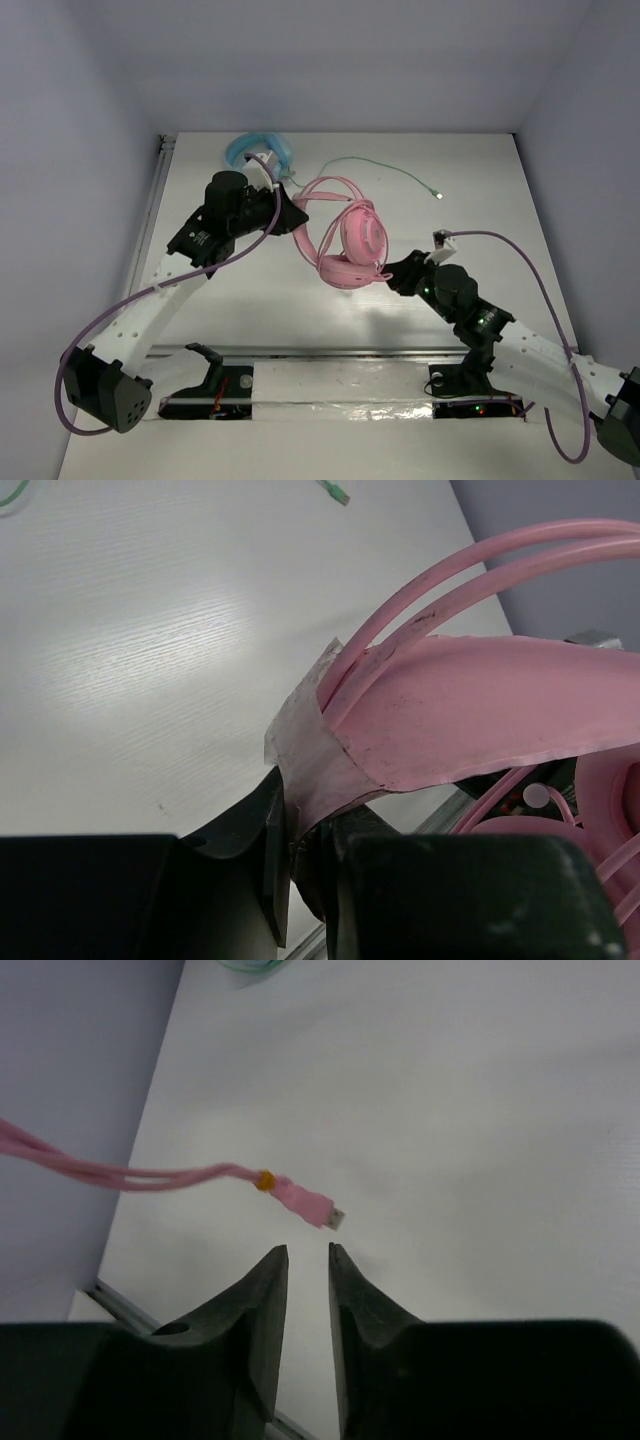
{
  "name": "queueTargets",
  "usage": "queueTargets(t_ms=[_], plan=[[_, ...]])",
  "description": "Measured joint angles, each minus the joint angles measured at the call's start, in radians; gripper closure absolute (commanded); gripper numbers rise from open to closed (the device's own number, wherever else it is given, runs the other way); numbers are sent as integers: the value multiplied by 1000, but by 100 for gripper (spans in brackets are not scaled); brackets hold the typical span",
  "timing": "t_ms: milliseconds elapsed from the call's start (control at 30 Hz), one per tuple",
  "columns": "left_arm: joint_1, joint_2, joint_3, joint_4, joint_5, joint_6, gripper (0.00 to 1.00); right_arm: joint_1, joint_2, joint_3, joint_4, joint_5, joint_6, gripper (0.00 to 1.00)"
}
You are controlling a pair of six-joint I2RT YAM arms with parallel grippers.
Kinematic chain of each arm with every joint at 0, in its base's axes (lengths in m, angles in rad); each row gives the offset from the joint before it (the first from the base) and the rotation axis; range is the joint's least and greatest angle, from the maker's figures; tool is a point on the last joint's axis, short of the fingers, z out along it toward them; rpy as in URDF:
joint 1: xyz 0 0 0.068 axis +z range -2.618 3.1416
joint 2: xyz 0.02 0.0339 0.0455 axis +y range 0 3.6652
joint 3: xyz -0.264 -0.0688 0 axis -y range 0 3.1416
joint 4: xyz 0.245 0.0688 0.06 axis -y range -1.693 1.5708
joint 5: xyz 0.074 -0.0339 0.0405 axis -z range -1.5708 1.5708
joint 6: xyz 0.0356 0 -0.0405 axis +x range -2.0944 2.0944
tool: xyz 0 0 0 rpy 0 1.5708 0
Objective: Wrap the headphones
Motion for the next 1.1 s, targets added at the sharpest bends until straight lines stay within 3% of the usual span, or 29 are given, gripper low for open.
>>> queueTargets(t_ms=[67, 300, 533, 733, 933, 1100], plan=[[8, 0, 0, 22, 29, -17, 100, 0, 0, -19, 48, -40, -21, 55], [31, 7, -2, 63, 88, -48, 100, 0, 106, -45, 214, -161, -59, 43], [34, 10, -12, 69, 106, -62, 100, 0, 227, -45, 340, -114, -94, 43], [35, 10, -28, 74, 138, -70, 100, 0, 299, -5, 376, -49, -158, 51], [35, 9, -56, 80, 188, -84, 100, 0, 312, 0, 412, -37, -192, 44], [35, 9, -58, 80, 206, -85, 100, 0, 326, 2, 451, -87, -216, 45]])
